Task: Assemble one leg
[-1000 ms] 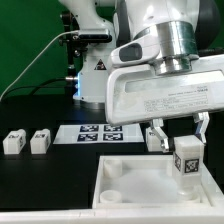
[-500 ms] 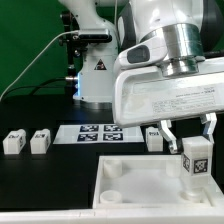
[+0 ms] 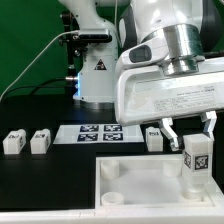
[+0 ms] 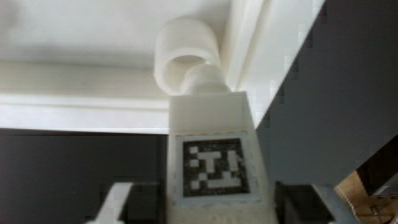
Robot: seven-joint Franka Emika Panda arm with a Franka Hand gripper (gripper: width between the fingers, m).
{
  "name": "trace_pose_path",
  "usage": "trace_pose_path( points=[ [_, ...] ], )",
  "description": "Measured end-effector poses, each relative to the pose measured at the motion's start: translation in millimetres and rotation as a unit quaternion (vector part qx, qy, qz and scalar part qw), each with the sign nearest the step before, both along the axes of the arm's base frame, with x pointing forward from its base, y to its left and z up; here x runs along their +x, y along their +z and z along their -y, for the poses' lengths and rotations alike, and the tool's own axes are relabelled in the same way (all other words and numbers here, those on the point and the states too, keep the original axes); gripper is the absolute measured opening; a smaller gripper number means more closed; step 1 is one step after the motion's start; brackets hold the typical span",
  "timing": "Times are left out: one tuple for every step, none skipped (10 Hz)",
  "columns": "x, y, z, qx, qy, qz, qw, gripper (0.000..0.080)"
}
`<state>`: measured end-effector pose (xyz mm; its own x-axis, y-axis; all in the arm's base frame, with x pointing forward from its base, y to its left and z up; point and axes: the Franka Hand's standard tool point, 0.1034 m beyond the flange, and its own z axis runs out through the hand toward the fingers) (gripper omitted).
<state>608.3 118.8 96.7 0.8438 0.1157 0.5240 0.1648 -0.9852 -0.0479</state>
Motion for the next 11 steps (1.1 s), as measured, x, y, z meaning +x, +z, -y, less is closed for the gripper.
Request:
trace_pose_path(
  points=[
    [0.3,-0.2,1.9,-0.002,0.002,0.000,1.000,0.0294],
    [0.6,-0.3,2.3,-0.003,0.003,0.002,1.000,0.0294],
    [2.0,-0.4,2.7,-0.003,0.003,0.004,1.000,0.0294],
    [3.5,-0.4,4.3,-0.004,0.004,0.005,1.000,0.0294],
    [3.7,-0.4,4.6,-0.005,0.004,0.005,1.000,0.0294],
    [3.5,-0.5,3.9,-0.005,0.004,0.005,1.000,0.0294],
    [3.4,-0.4,3.7,-0.005,0.004,0.005,1.000,0.0294],
    [2.1,0.5,5.5,-0.007,0.007,0.001,1.000,0.0294],
    [1.1,1.9,6.0,-0.009,0.008,-0.001,1.000,0.0294],
    [0.2,1.7,5.4,-0.009,0.009,-0.002,1.000,0.0294],
    [-0.6,1.0,5.5,-0.009,0.010,-0.003,1.000,0.0294]
  ],
)
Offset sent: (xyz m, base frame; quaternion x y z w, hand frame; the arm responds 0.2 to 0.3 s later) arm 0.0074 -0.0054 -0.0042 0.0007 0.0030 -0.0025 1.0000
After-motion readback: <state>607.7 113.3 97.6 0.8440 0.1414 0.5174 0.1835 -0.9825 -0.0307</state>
